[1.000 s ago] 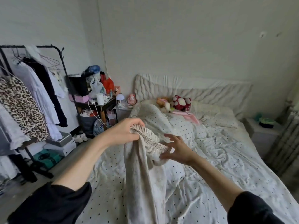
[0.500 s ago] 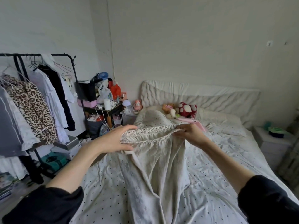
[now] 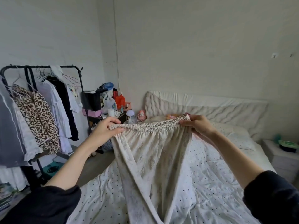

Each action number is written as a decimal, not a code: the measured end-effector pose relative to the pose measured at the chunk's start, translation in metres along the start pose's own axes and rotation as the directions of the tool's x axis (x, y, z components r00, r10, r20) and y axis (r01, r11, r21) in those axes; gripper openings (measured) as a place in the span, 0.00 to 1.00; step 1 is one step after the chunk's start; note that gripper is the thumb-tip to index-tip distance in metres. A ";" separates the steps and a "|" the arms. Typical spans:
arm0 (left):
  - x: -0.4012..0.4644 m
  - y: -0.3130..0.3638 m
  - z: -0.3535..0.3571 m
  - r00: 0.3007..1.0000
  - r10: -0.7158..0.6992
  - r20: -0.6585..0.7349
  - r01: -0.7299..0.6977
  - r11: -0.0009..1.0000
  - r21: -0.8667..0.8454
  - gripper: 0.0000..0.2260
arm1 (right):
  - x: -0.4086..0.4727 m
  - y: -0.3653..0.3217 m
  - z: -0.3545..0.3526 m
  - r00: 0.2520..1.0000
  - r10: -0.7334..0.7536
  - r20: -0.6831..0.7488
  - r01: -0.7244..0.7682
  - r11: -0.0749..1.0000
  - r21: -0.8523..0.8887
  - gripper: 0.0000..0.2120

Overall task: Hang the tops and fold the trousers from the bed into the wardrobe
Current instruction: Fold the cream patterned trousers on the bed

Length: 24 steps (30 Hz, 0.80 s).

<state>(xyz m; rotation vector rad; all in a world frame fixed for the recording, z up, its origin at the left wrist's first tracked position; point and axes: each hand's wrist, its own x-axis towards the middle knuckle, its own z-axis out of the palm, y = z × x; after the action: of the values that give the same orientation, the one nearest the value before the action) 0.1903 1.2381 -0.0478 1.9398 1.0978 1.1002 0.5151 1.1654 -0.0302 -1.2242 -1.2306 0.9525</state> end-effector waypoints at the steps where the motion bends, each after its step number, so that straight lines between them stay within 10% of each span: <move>1: 0.006 0.001 -0.001 0.998 -0.046 -0.044 0.043 0.998 -0.049 0.11 | 0.003 -0.005 0.001 1.000 0.007 -0.028 -0.006 0.999 0.036 0.04; 6: 0.034 0.037 -0.012 0.946 -0.322 -0.037 0.254 0.807 -0.533 0.03 | 0.024 -0.049 0.012 0.997 -0.031 -0.068 0.038 0.993 0.113 0.07; 10: 0.065 0.086 -0.031 0.976 -0.198 -0.094 0.097 0.773 -0.627 0.07 | 0.047 -0.094 0.014 0.896 -0.334 -0.292 0.319 0.943 -0.100 0.09; 13: 0.076 0.107 -0.042 0.961 0.124 -0.246 -0.125 0.992 0.009 0.08 | 0.054 -0.113 0.009 0.791 -0.548 -0.270 0.322 0.749 -0.579 0.09; 15: 0.078 0.100 -0.047 0.932 0.272 -0.239 -0.139 0.878 0.457 0.10 | 0.052 -0.108 0.005 0.839 -0.509 -0.192 0.223 0.645 -0.731 0.18; 18: 0.073 0.072 -0.045 0.937 0.222 -0.271 -0.016 0.800 0.600 0.17 | 0.049 -0.079 0.000 0.931 -0.321 -0.173 0.074 0.630 -0.773 0.21; 21: 0.068 0.051 -0.032 0.947 0.006 -0.321 0.052 0.984 0.172 0.16 | 0.044 -0.061 0.002 0.908 -0.360 -0.215 0.002 0.515 -0.857 0.16; 24: 0.062 0.050 -0.018 0.928 -0.345 -0.141 0.235 0.836 -0.496 0.06 | 0.039 -0.061 0.004 0.911 -0.356 -0.208 -0.007 0.491 -0.871 0.14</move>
<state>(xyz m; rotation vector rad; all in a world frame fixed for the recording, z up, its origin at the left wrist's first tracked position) 0.2100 1.2731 0.0230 1.2410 1.0749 1.2914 0.5110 1.1951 0.0358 -1.8883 -1.5308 -0.1785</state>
